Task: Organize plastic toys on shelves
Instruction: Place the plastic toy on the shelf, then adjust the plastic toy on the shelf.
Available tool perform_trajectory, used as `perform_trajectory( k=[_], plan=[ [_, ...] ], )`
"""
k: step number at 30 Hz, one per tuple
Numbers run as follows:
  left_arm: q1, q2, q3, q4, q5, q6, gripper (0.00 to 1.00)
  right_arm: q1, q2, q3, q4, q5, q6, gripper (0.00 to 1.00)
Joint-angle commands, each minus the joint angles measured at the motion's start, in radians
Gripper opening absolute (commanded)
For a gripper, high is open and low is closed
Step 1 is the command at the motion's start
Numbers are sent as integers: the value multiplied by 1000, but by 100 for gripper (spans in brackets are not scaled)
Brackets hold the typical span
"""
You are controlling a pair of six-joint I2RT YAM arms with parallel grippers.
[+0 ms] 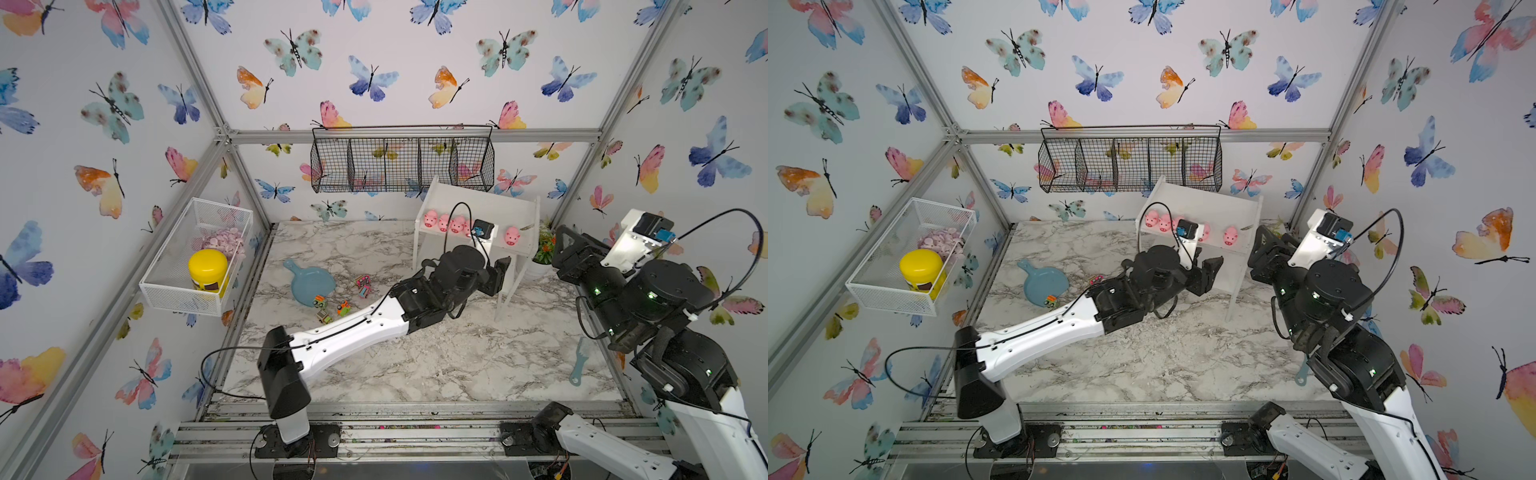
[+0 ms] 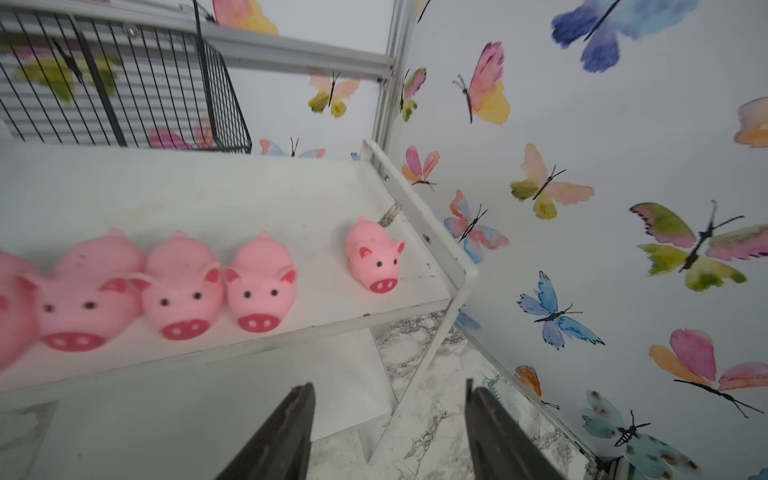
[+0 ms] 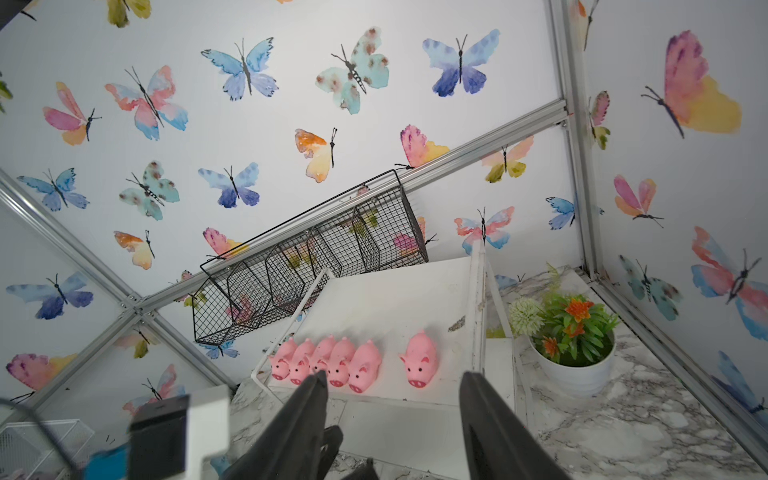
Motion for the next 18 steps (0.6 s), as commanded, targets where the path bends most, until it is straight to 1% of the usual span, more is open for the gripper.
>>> perform_trajectory(
  k=[1,4,6,7,8,10,12,13,14,15,17,18],
  plan=[
    [20,-221,-178,154,65,47,73,0,103,106,-119,-134,-59,56],
    [93,-373,-365,197,163,68,82,0,224,233,-199,-237,-81,56],
    [175,-462,-479,221,282,64,84,-4,304,310,-247,-306,-87,56],
    [214,-505,-532,229,313,46,88,-15,341,349,-267,-352,-87,56],
    [247,-537,-579,233,319,21,90,-36,373,376,-288,-396,-81,56],
    [331,-610,-671,241,349,-35,91,-136,426,407,-317,-559,-55,56],
    [387,-663,-743,237,359,-66,92,-264,443,387,-316,-728,-14,54],
    [409,-687,-774,230,360,-78,93,-315,446,367,-311,-785,1,51],
    [426,-707,-796,221,360,-86,93,-340,451,361,-314,-798,10,49],
    [442,-727,-820,212,362,-93,93,-349,457,365,-325,-780,14,47],
    [464,-758,-859,200,362,-102,93,-351,479,400,-376,-713,14,43],
    [473,-772,-875,198,357,-105,93,-351,495,430,-411,-666,14,42]
  ],
)
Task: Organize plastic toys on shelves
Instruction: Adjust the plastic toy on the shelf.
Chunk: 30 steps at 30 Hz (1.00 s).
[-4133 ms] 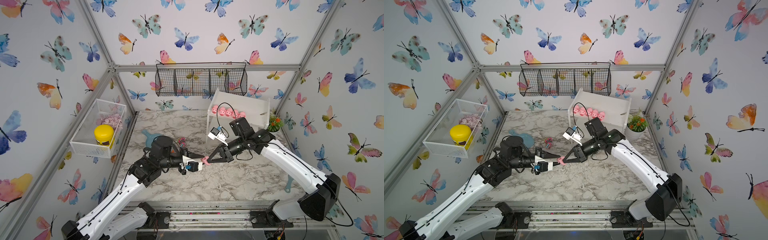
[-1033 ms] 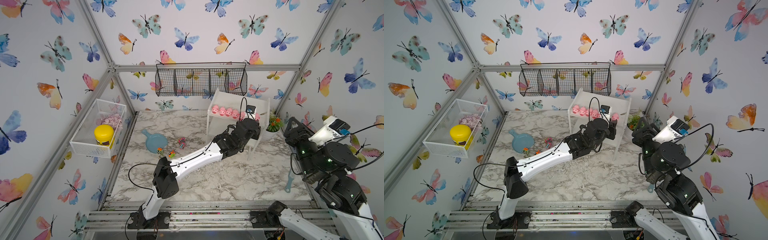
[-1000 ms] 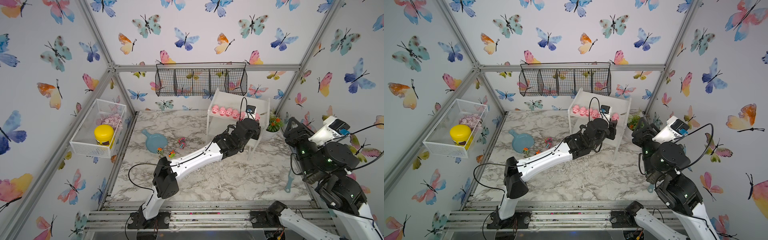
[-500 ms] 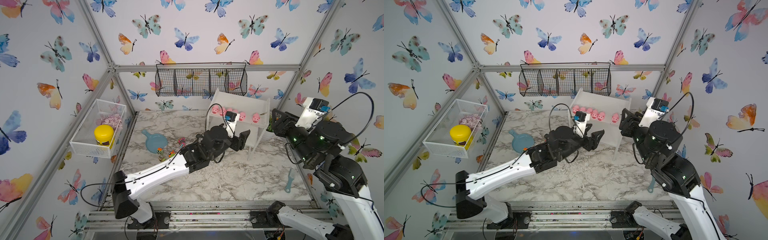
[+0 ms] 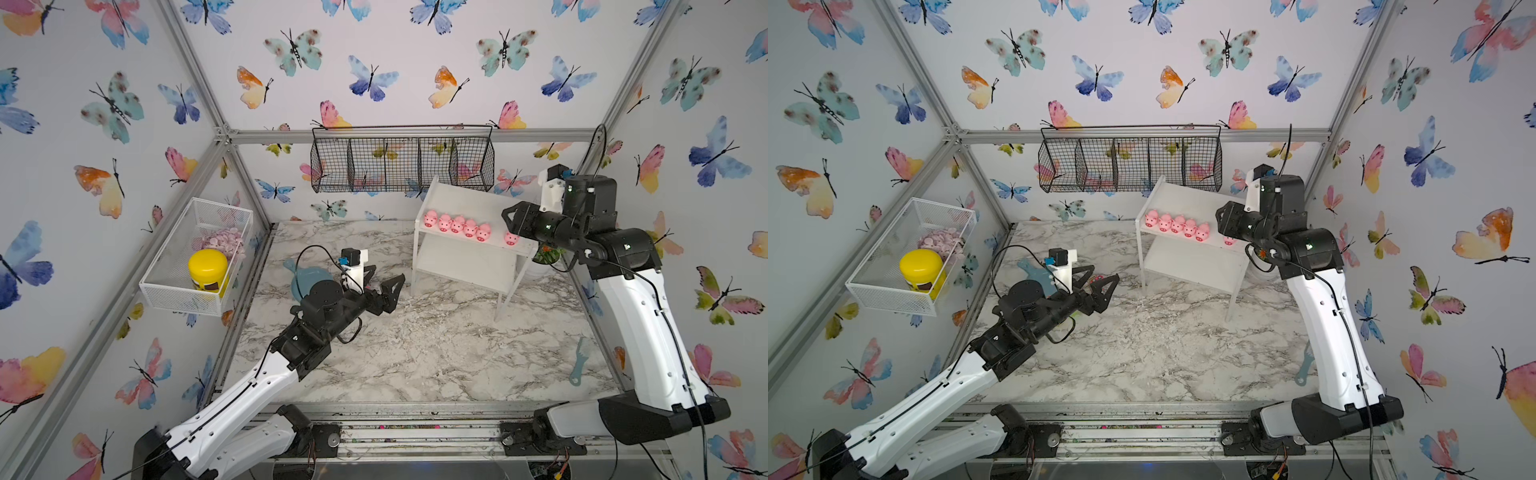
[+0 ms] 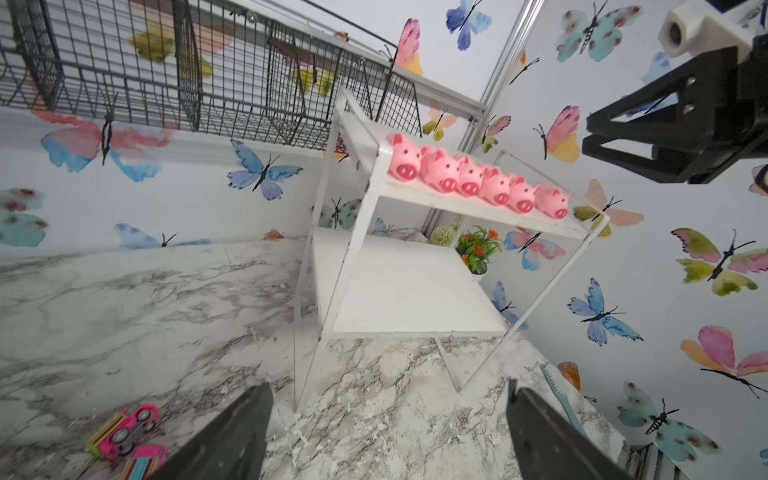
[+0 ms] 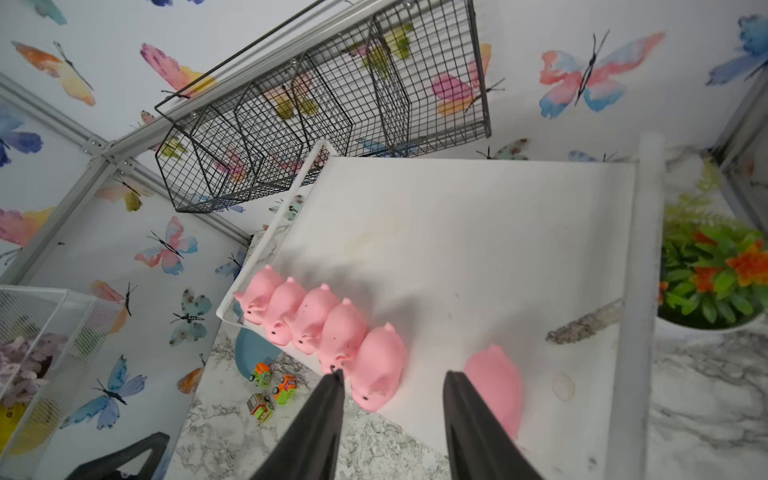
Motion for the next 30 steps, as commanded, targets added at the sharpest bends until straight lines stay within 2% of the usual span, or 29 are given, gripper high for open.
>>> perform_trajectory(
  k=[1,5,8,12,24,30],
  plan=[
    [29,-66,-37,9,32,-44,93,4,10,83,-113,17,20,42],
    [40,-81,-61,8,16,-39,93,4,74,169,-212,156,58,41],
    [45,-73,-49,-5,15,-18,93,5,126,220,-283,205,81,37],
    [48,-67,-44,-17,11,4,94,4,142,225,-312,253,87,38],
    [88,-60,-43,-15,39,7,94,4,161,169,-290,206,74,39],
    [96,-59,-44,-14,45,10,94,4,162,136,-276,179,82,34]
  ],
)
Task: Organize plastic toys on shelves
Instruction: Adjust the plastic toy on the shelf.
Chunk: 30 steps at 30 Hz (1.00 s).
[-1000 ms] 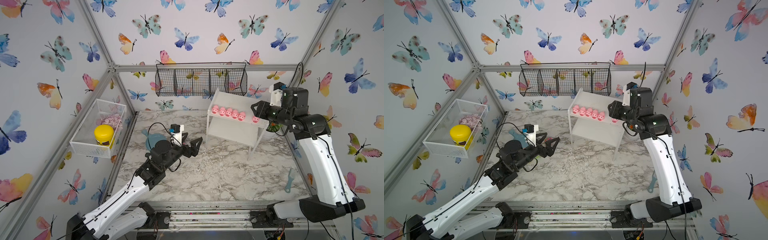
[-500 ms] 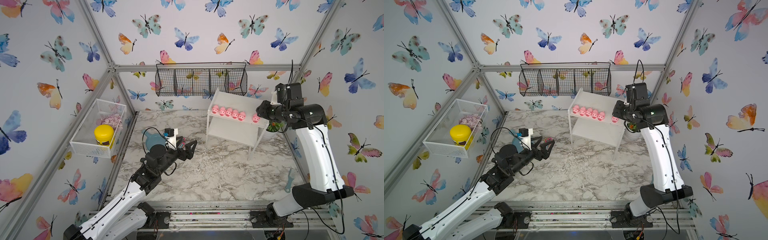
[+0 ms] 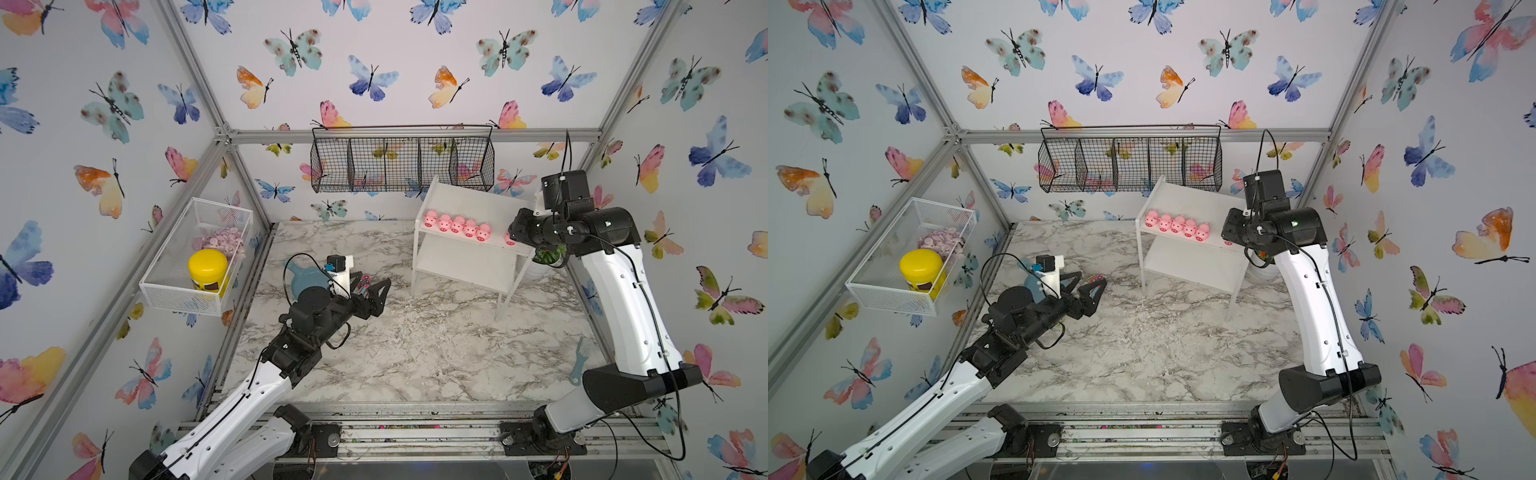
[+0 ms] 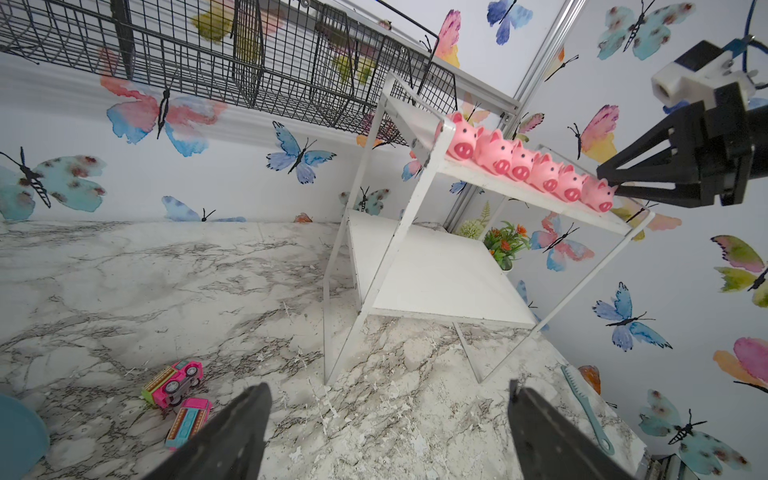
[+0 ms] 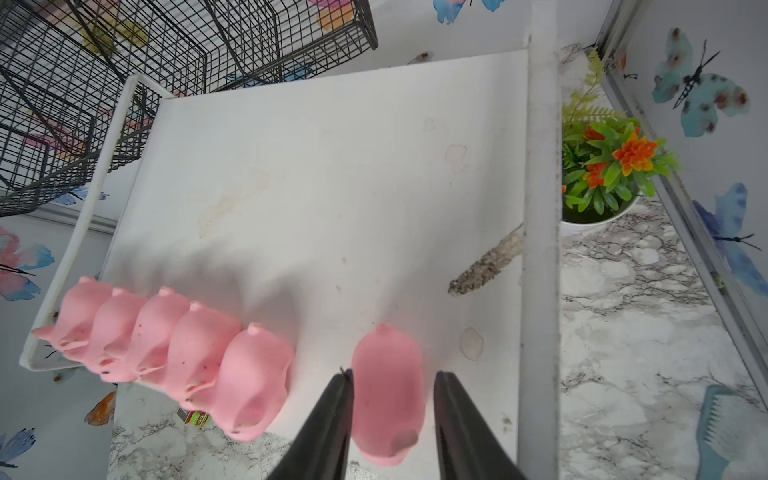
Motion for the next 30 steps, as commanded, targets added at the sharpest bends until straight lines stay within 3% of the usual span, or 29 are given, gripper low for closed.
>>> perform_trajectory(
  k=[1,11,21,30],
  plan=[
    [9,-1,15,5,20,14,94,1,1,-30,0,-28,9,33],
    [18,2,21,5,29,16,94,1,-21,-73,36,-57,37,12],
    [27,1,26,4,31,22,94,1,-57,-75,102,-155,113,11],
    [33,2,26,10,35,22,94,1,-126,-192,191,-204,195,11]
  ],
)
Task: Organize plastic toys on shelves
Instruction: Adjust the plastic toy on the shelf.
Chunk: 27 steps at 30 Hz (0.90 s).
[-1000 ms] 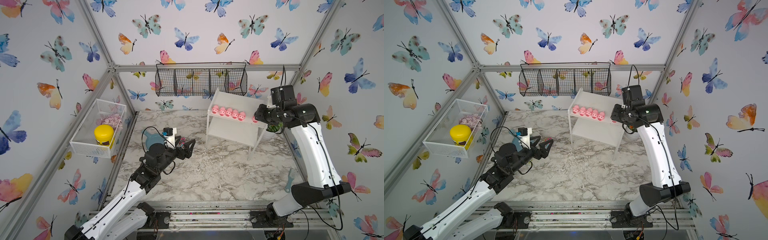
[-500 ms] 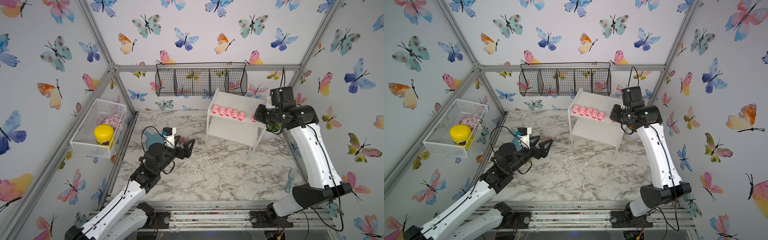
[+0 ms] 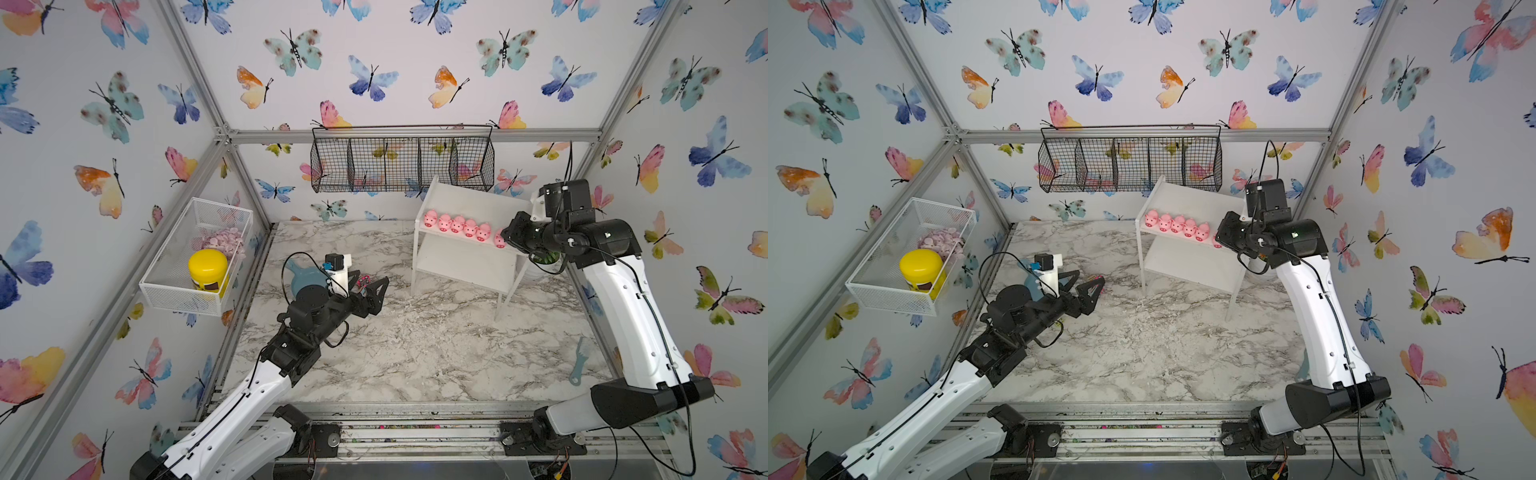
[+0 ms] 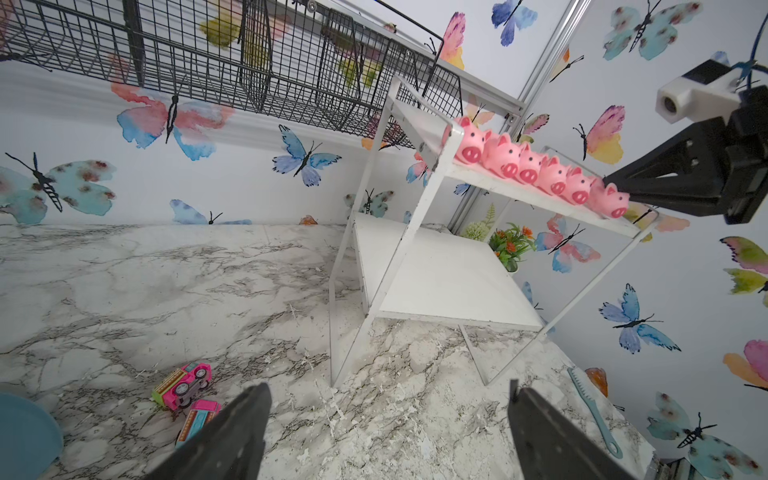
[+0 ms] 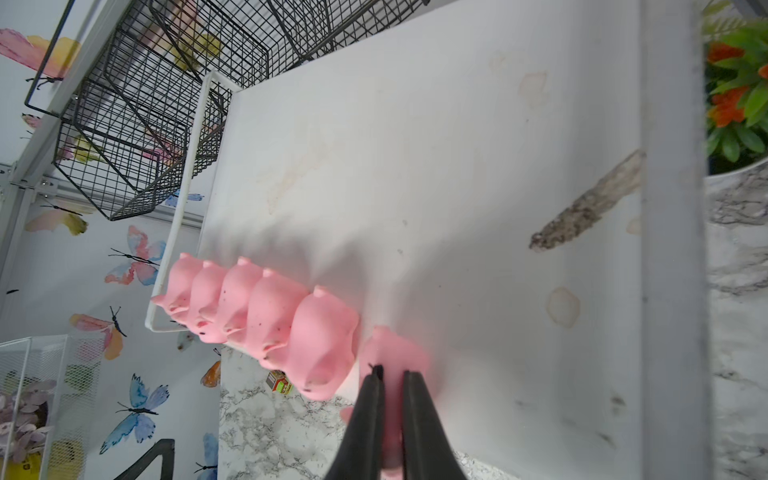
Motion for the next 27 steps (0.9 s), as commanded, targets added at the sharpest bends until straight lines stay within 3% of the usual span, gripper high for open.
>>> perform_trajectory(
  k=[1,18,27],
  plan=[
    [10,-1,22,11,19,12,94,2,-31,-35,57,-27,48,11],
    [17,-5,22,7,20,12,94,2,-38,-105,166,-8,102,12],
    [23,-4,19,11,22,13,94,2,-39,-128,176,-12,100,20]
  ],
)
